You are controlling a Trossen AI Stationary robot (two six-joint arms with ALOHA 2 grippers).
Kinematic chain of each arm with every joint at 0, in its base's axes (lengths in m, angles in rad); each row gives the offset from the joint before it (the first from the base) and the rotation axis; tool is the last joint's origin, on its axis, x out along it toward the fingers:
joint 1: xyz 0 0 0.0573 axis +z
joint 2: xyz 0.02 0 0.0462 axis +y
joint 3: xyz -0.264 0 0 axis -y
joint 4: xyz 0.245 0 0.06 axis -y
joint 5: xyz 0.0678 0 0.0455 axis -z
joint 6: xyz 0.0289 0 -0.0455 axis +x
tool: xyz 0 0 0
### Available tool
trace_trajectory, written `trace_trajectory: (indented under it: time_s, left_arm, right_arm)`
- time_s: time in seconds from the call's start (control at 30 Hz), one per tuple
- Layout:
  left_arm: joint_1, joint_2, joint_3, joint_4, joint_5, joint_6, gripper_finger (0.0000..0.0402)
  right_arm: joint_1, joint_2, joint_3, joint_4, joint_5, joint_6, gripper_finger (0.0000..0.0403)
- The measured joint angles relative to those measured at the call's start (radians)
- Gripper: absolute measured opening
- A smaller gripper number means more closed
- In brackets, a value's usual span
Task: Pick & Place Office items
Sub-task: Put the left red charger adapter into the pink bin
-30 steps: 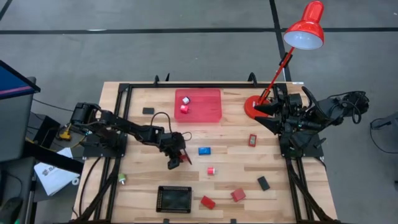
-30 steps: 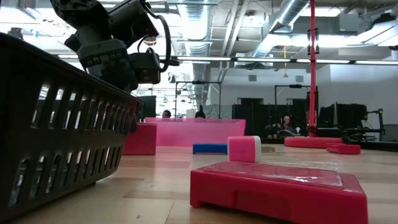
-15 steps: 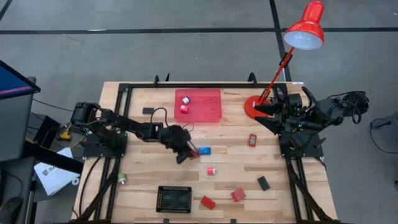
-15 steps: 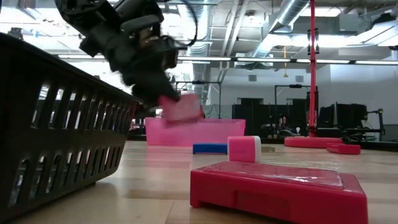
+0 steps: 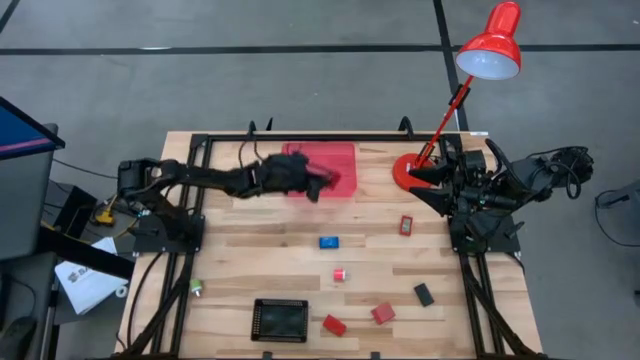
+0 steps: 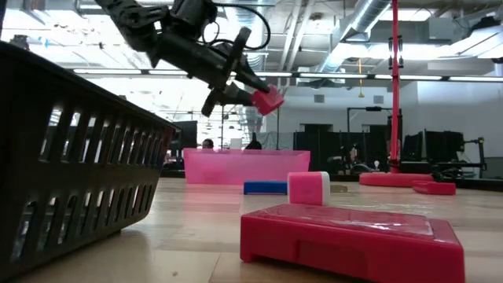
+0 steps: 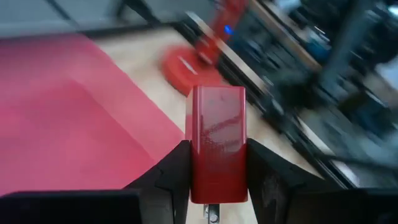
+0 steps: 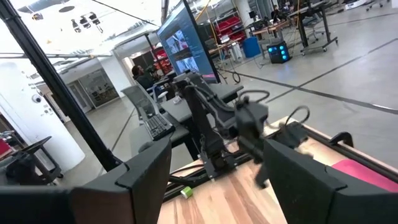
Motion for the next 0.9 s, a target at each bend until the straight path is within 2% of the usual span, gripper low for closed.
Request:
trace_trajectory:
  time_s: [0.13,0.3,0.5,0.6,0.77,0.9]
  left_arm:
    - [0.072,0.000,0.090,-0.115,-0.038,0.041,0.0116]
    - [0.118,0.000,0.184,-0.337,-0.060,0.102,0.0117]
    - [0.118,0.002,0.229,-0.434,-0.124,0.092,0.0117]
    - [0.117,0.035,0.244,-0.457,-0.124,0.058,0.0117]
    - [0.099,0.155,0.307,-0.520,-0.126,0.048,0.0117]
    - [0.097,0.234,0.365,-0.566,-0.165,0.034,0.0117]
  right_arm:
    - [0.000,0.000,0.000,0.000,0.022,-0.005,0.0249]
    - [0.000,0.000,0.000,0.000,0.026,-0.005,0.0249]
    - [0.000,0.000,0.000,0.000,0.035,-0.009,0.0249]
    - [0.000,0.000,0.000,0.000,0.044,-0.008,0.0249]
    - [0.001,0.000,0.000,0.000,0.045,-0.008,0.0249]
    - [0.001,0.000,0.000,0.002,0.048,0.005,0.0249]
